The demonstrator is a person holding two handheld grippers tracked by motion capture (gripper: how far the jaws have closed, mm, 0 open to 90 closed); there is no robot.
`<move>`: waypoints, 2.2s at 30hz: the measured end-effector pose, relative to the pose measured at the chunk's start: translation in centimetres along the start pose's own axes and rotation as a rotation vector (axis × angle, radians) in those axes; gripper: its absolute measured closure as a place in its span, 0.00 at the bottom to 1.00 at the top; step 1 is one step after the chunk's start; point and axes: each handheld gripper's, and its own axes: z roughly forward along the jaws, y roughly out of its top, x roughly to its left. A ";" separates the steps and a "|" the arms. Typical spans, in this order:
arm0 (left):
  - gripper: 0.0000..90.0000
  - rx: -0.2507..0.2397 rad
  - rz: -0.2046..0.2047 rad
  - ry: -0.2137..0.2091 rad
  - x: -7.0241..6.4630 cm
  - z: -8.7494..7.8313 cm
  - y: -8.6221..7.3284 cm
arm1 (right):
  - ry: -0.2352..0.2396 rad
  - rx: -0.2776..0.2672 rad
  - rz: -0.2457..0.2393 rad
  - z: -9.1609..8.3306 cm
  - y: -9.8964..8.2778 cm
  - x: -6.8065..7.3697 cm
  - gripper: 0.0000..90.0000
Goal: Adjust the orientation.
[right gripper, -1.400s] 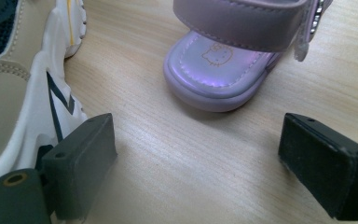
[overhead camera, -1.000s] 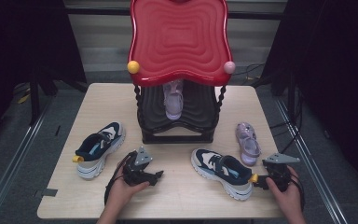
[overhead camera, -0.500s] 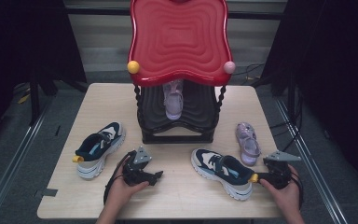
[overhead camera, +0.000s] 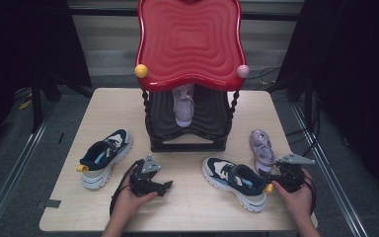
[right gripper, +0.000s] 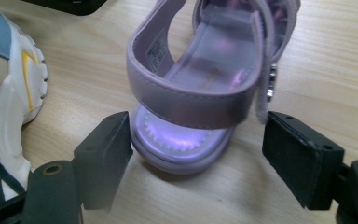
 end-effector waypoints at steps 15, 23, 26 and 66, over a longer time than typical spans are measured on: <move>0.20 -0.002 -0.002 -0.001 0.0 0.0 0.0 | -0.005 0.000 0.017 -0.1 -0.4 -0.2 0.38; 0.20 -0.001 -0.001 0.001 0.0 0.0 0.0 | -0.011 -0.007 0.010 -0.8 -1.0 -1.3 0.43; 0.20 -0.001 -0.001 0.001 0.0 0.0 0.0 | -0.010 -0.013 0.001 -0.9 -1.1 -1.4 0.41; 0.19 -0.001 -0.001 0.001 0.0 0.0 0.0 | -0.070 0.010 0.064 2.6 1.4 -1.3 0.36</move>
